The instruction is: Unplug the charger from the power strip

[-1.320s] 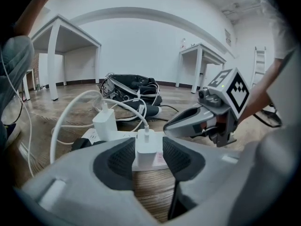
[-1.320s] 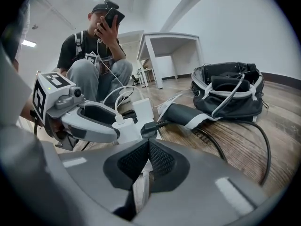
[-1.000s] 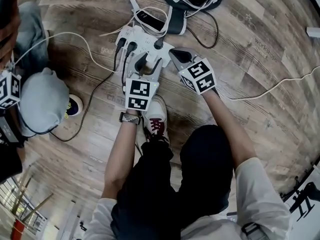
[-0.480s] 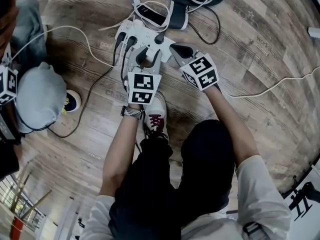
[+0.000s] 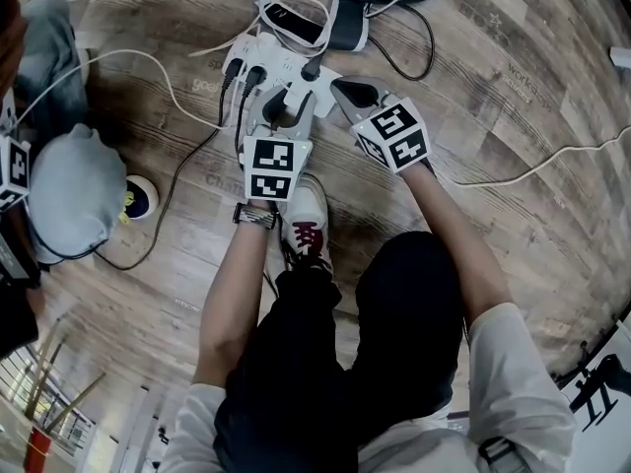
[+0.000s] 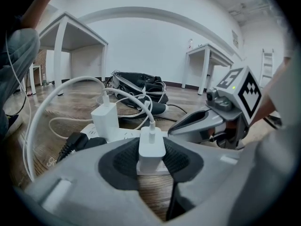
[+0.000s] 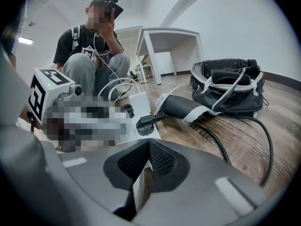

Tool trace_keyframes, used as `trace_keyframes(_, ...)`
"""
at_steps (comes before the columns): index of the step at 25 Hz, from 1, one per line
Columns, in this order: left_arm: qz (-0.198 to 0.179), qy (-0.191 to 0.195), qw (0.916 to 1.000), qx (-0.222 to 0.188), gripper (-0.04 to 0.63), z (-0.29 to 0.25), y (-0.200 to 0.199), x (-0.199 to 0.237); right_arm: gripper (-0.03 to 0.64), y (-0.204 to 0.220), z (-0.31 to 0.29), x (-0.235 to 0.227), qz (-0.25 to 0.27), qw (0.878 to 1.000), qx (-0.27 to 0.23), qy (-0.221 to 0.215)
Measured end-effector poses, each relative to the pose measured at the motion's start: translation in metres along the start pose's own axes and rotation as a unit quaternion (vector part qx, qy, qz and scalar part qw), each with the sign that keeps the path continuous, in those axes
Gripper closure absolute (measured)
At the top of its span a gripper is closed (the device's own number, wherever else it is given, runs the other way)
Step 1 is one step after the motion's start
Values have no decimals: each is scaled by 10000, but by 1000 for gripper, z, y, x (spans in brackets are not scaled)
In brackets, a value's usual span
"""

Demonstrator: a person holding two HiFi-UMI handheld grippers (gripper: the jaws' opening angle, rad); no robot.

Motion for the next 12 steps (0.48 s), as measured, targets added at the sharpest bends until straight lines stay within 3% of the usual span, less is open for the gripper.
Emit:
trace_keyframes(4,131,71,9998,98,451,0,0,1,615,0,0,0,-82,10000,18,-41)
trace_keyframes(12,-268,-208,9986,403,457,-1,0,-2,615,0,0,-1,-150,9999,37,-19)
Point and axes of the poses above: the fingertips, and each gripper's own axes: z backward along the fingers, x to its left, y out of its underside, the point moved 1 cm from there along z, backward along the fingers, and after that the axes turned 12 degrees about y, right-handed, at the moved point
